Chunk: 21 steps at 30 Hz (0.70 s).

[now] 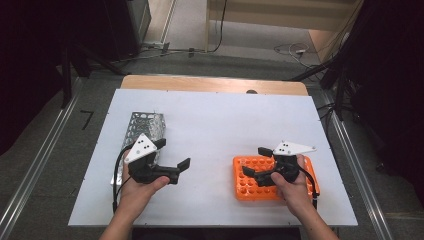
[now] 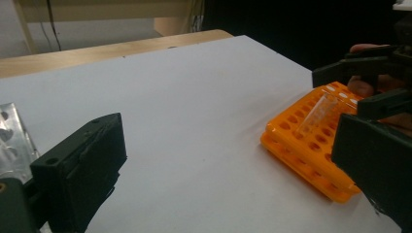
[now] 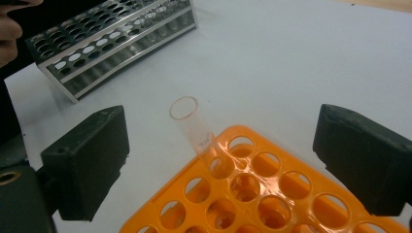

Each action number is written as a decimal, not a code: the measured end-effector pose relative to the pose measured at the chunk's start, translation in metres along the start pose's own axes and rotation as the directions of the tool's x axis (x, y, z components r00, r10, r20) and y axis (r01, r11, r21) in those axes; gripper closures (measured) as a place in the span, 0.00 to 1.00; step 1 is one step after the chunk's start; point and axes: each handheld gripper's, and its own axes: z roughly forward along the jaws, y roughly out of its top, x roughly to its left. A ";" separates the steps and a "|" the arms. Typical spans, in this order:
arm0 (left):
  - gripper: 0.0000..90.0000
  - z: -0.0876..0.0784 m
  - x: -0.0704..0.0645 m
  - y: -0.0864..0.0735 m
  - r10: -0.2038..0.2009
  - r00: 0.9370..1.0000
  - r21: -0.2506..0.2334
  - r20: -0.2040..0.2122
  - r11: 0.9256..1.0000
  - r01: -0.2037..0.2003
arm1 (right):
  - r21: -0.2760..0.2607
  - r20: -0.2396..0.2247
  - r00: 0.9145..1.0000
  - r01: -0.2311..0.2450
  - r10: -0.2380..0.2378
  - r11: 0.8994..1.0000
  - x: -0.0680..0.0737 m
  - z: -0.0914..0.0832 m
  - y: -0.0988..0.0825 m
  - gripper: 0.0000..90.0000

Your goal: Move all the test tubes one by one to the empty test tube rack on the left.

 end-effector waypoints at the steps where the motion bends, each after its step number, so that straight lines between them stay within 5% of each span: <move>1: 0.00 0.001 -0.002 0.000 0.003 1.000 -0.001 0.005 1.000 -0.003 | 0.002 0.005 1.000 -0.006 0.006 1.000 0.000 0.002 -0.002 0.14; 12: 0.00 0.013 -0.023 -0.003 0.027 0.998 0.023 0.061 0.999 -0.029 | 0.066 0.021 1.000 -0.020 0.019 0.998 0.005 0.013 -0.008 0.56; 21: 0.00 0.018 -0.028 -0.006 0.028 0.997 0.041 0.073 0.999 -0.031 | 0.128 0.069 0.997 0.016 -0.025 0.992 0.012 0.022 -0.008 0.71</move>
